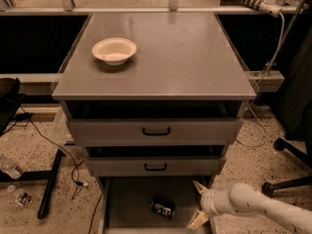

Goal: Pick pepsi can from bottom drawer and place on counter

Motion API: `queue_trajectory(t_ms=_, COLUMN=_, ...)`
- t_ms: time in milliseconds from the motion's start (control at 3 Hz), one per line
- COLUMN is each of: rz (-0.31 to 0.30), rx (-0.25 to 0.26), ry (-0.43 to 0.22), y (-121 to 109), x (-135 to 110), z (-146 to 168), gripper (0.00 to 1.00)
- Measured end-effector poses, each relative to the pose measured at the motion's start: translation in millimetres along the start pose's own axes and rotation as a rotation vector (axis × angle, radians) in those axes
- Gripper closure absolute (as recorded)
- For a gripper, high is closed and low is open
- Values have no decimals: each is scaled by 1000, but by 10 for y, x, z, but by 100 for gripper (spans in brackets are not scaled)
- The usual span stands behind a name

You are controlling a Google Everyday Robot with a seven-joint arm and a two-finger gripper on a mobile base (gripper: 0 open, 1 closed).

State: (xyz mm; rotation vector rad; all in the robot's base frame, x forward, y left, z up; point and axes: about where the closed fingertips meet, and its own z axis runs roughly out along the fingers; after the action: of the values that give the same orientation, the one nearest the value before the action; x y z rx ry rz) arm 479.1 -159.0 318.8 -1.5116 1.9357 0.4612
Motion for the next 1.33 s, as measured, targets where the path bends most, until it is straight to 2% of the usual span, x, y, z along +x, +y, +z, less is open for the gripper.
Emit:
queue_trajectory(t_ms=1000, rz=16, rx=-101, ry=-38, y=293, x=293, z=1102, gripper=0)
queue_trajectory(t_ms=1333, rz=-4, rx=-119, ry=-76, y=391, x=318, z=1408, gripper=0)
